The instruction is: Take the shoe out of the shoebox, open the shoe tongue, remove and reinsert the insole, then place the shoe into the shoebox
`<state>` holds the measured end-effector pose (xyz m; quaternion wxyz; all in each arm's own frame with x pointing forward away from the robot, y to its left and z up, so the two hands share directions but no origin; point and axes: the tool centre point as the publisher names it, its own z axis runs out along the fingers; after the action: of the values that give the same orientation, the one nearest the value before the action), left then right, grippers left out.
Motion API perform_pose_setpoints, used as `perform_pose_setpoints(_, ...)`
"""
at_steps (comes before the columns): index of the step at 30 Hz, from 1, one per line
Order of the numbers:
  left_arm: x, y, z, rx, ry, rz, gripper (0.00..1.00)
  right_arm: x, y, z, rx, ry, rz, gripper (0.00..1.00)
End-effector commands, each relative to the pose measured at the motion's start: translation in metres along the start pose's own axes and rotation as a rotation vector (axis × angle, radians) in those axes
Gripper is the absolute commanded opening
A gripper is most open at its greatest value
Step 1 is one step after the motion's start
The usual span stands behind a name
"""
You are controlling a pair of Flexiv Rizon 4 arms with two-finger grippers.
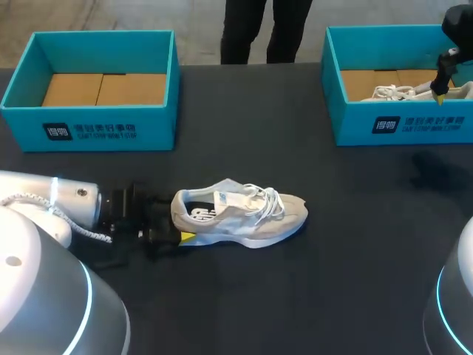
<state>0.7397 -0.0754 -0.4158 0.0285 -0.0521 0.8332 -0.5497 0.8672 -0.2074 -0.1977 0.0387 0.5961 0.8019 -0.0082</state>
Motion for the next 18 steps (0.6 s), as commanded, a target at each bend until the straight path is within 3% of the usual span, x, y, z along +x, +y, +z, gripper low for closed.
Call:
perform_pose_setpoints(1, 0.002, 0.000, -0.001, 0.001, -0.004, 0.001, 0.00, 0.000, 0.000, 0.000, 0.001, -0.002, 0.001, 1.00)
perform_pose_setpoints(12, 0.002, 0.000, -0.001, 0.001, -0.004, 0.001, 0.00, 0.000, 0.000, 0.000, 0.001, -0.002, 0.001, 1.00)
perform_pose_setpoints(18, 0.002, 0.000, -0.001, 0.001, -0.004, 0.001, 0.00, 0.025, -0.010, -0.015, -0.001, -0.043, 0.168, 1.00)
